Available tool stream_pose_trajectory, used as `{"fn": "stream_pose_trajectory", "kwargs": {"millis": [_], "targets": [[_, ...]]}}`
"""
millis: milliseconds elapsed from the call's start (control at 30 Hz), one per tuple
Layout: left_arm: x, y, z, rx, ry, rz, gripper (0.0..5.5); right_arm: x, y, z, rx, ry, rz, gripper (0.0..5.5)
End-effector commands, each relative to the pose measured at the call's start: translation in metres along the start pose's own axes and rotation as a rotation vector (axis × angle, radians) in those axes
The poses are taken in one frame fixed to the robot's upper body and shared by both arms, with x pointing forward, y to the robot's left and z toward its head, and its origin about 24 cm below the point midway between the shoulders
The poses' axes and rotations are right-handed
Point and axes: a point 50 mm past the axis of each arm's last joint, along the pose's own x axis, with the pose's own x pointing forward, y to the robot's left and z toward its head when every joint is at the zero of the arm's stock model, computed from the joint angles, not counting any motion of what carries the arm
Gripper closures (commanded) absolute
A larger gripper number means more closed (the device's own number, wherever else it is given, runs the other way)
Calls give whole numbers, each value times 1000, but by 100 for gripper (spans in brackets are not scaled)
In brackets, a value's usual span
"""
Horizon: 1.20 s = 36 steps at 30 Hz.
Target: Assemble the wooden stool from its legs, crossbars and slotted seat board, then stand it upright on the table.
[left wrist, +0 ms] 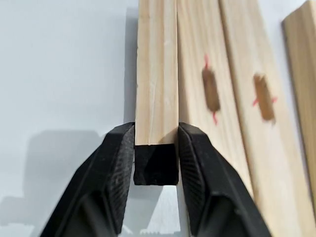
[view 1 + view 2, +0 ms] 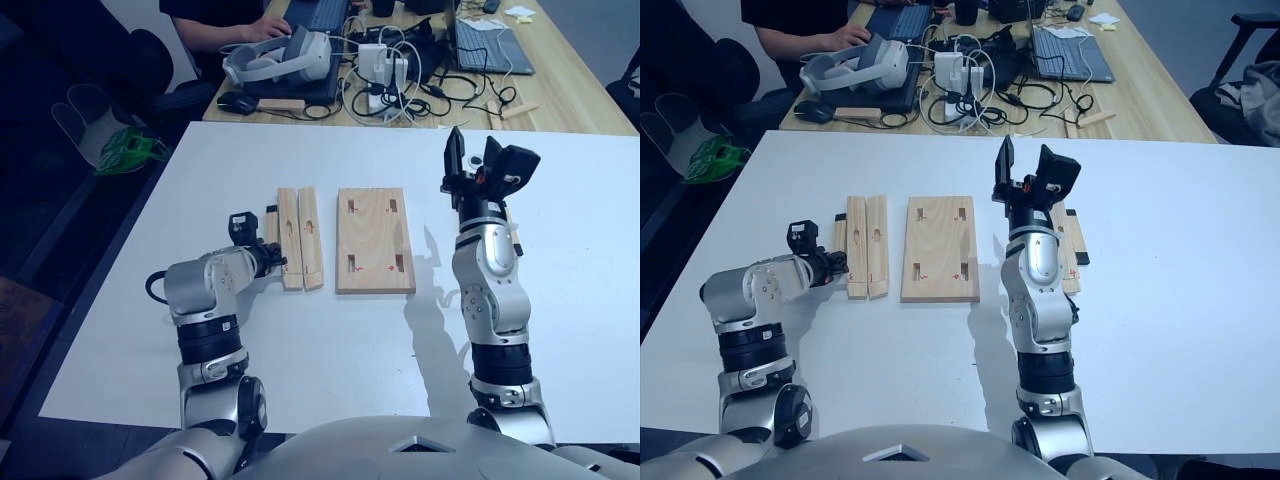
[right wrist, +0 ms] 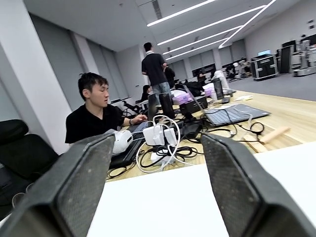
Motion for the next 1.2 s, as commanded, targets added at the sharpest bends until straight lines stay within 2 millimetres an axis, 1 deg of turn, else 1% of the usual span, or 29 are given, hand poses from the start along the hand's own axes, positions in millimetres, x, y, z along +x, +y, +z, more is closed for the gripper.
{"fn": "stream_pose_trajectory", "kwargs": {"millis": [33,100,133,167,233,300,367,400,467,533,667,767,867,900,1000,1067,1167,1200], "targets": [[-10,-8,39,87,-258,5,421,19,-6,18,-15,10,88,231],[-12,-12,48,92,-335,-16,421,27,-8,25,3,27,130,231],[-12,-14,50,96,-363,-29,421,30,-8,27,23,37,148,203],[-14,-17,54,103,-408,-57,421,33,-2,30,77,63,202,188],[-20,-26,64,149,-522,-147,421,34,13,34,246,128,330,147],[-29,-38,74,235,-642,-270,421,29,25,40,364,184,476,115],[-40,-50,82,324,-742,-410,421,23,34,48,439,215,610,84],[-45,-54,84,357,-778,-470,421,21,36,53,460,221,652,69],[-52,-60,84,425,-824,-561,421,22,37,60,476,222,680,31],[-59,-67,81,498,-853,-647,421,23,37,64,482,220,691,10],[-65,-78,68,643,-856,-758,421,21,41,66,468,238,737,10],[-64,-81,61,673,-849,-781,421,15,48,66,460,254,795,10],[-65,-83,57,688,-855,-790,421,16,49,65,453,242,776,10],[-65,-84,56,690,-856,-791,421,17,48,65,454,236,763,42],[-64,-84,55,701,-858,-790,421,20,45,65,470,220,727,80],[-64,-85,55,716,-864,-790,421,20,45,64,476,228,724,120],[-65,-89,52,725,-868,-799,421,20,44,63,481,233,718,159],[-65,-90,51,726,-868,-801,421,19,44,63,482,233,717,185]]}}
